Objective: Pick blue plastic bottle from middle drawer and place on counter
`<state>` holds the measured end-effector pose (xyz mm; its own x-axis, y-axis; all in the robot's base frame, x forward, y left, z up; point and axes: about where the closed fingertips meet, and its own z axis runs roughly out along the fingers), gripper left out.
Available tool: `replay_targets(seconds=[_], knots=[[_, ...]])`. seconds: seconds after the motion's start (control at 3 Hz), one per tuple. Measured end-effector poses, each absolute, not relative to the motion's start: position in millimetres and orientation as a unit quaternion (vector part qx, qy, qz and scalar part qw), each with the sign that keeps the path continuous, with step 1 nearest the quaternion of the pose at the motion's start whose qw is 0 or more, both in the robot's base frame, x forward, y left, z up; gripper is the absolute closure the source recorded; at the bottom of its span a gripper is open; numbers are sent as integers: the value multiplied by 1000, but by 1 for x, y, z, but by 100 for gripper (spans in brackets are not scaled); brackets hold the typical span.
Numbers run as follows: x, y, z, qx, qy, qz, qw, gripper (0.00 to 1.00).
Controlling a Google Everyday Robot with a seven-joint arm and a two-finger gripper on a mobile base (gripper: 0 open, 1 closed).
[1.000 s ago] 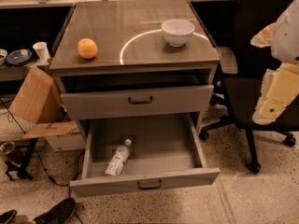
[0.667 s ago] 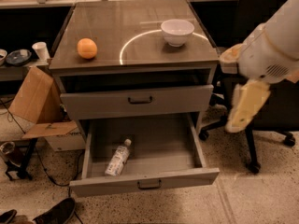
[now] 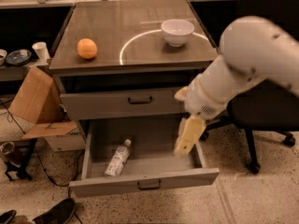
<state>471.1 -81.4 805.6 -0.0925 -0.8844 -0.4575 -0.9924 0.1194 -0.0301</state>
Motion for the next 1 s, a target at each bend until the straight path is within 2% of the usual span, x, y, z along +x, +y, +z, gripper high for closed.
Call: replay_targets(seconds=[0.33, 0.67, 1.0], knots=[[464, -24, 746, -595, 771, 147, 173, 0], [468, 9, 710, -590, 784, 111, 158, 0], [467, 20, 708, -570, 799, 114, 151, 0]])
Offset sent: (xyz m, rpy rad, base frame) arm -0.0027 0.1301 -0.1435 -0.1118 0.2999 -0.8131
